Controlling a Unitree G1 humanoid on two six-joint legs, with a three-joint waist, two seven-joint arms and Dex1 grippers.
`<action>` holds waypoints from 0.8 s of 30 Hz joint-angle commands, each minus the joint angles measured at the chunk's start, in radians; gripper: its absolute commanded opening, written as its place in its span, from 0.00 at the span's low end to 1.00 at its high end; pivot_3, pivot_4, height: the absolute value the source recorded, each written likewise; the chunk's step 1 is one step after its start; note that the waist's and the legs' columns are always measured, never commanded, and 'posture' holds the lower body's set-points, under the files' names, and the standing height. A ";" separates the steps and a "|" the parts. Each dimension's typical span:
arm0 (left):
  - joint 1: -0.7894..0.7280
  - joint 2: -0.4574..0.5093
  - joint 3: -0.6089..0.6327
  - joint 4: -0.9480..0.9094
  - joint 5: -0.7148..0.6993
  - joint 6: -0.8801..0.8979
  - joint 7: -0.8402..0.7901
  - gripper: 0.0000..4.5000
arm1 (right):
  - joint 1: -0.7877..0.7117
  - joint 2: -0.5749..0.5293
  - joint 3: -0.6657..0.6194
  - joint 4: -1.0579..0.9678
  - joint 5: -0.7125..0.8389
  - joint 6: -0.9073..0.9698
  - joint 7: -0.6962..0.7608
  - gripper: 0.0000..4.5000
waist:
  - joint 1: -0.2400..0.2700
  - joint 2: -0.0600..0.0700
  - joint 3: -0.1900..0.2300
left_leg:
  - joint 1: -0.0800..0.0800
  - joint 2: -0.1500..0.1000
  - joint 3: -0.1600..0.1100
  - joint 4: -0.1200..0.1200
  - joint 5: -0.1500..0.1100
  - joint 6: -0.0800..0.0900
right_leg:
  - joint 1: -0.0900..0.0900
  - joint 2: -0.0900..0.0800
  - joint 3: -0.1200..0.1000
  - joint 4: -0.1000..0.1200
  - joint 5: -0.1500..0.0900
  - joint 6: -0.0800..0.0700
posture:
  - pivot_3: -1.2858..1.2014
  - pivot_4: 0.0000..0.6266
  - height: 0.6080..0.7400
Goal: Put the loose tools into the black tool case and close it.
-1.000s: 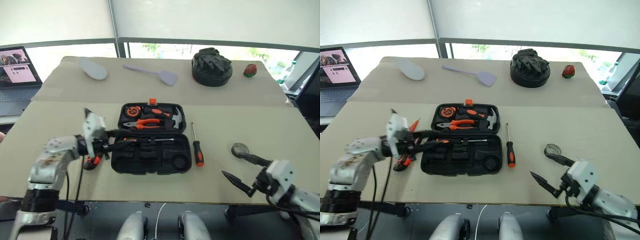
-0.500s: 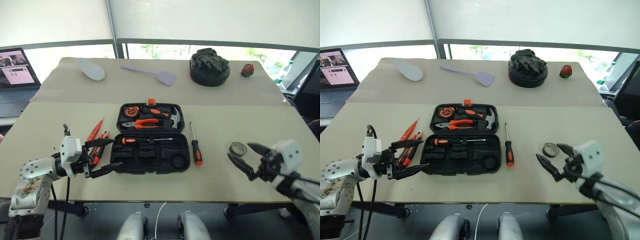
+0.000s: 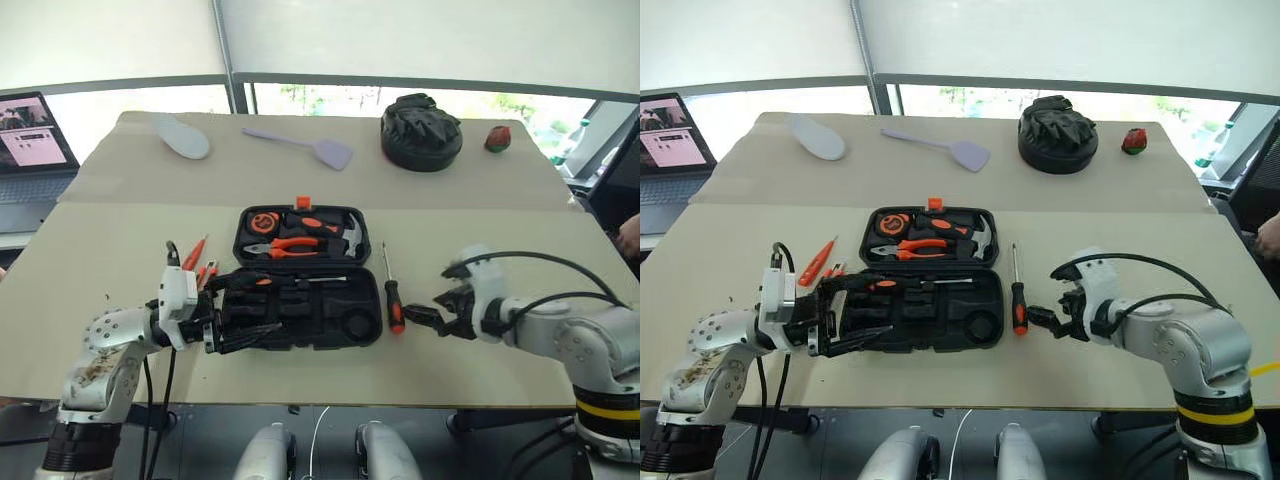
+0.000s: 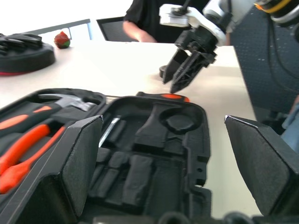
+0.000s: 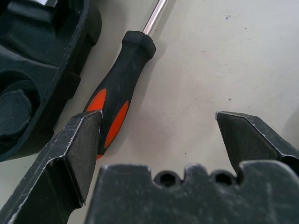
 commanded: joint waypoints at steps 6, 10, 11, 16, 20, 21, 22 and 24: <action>0.006 -0.004 0.006 -0.027 -0.005 -0.026 0.020 1.00 | -0.052 0.091 -0.026 -0.016 -0.050 0.091 -0.038 1.00 | -0.006 0.000 0.000 | 0.000 -0.001 0.000 0.000 0.000 0.000 | 0.000 -0.001 0.000 0.000 0.000 0.000 | 0.52 0.24 1.00; 0.021 -0.003 0.007 -0.028 -0.003 -0.033 0.021 1.00 | -0.058 0.083 -0.054 -0.024 -0.051 0.120 -0.019 1.00 | -0.006 0.000 0.000 | 0.000 -0.001 0.000 0.000 0.000 0.000 | 0.000 -0.001 0.000 0.000 0.000 0.000 | 0.52 0.24 1.00; 0.024 -0.004 0.005 -0.028 -0.002 -0.036 0.022 1.00 | -0.061 0.084 -0.053 -0.026 -0.046 0.129 -0.014 1.00 | -0.006 0.000 0.000 | 0.000 -0.001 0.000 0.000 0.000 0.000 | 0.000 -0.001 0.000 0.000 0.000 0.000 | 0.52 0.24 1.00; 0.019 -0.014 -0.011 -0.027 0.002 -0.040 0.031 1.00 | -0.068 0.089 0.029 -0.035 -0.067 0.139 -0.034 1.00 | -0.013 0.000 0.000 | 0.000 -0.001 0.000 0.000 0.000 0.000 | 0.000 -0.001 0.000 0.000 0.000 0.000 | 0.52 0.24 1.00; 0.018 -0.016 -0.017 -0.023 0.002 -0.045 0.033 1.00 | -0.065 0.110 0.090 -0.052 -0.065 0.139 -0.067 1.00 | -0.013 0.000 0.000 | 0.000 -0.001 0.000 0.000 0.000 0.000 | 0.000 -0.001 0.000 0.000 0.000 0.000 | 0.52 0.24 1.00; 0.019 -0.017 -0.019 -0.021 0.003 -0.047 0.034 1.00 | -0.065 0.121 0.093 -0.056 -0.062 0.139 -0.076 1.00 | -0.013 0.000 0.000 | 0.000 -0.001 -0.001 0.000 0.000 0.000 | 0.000 -0.001 0.000 0.000 0.000 0.000 | 0.52 0.24 1.00; 0.021 -0.019 -0.021 -0.019 0.004 -0.051 0.034 1.00 | -0.065 0.133 0.096 -0.059 -0.062 0.139 -0.086 1.00 | -0.013 0.000 0.000 | 0.000 -0.001 -0.001 0.000 0.000 0.000 | 0.000 -0.001 0.000 0.000 0.000 0.000 | 0.52 0.24 1.00; 0.026 -0.024 -0.025 -0.014 0.008 -0.061 0.034 1.00 | -0.061 0.138 0.112 -0.060 -0.058 0.139 -0.102 1.00 | -0.014 0.000 0.000 | 0.000 -0.001 -0.001 0.000 0.000 0.000 | 0.000 -0.001 0.000 0.000 0.000 0.000 | 0.52 0.24 1.00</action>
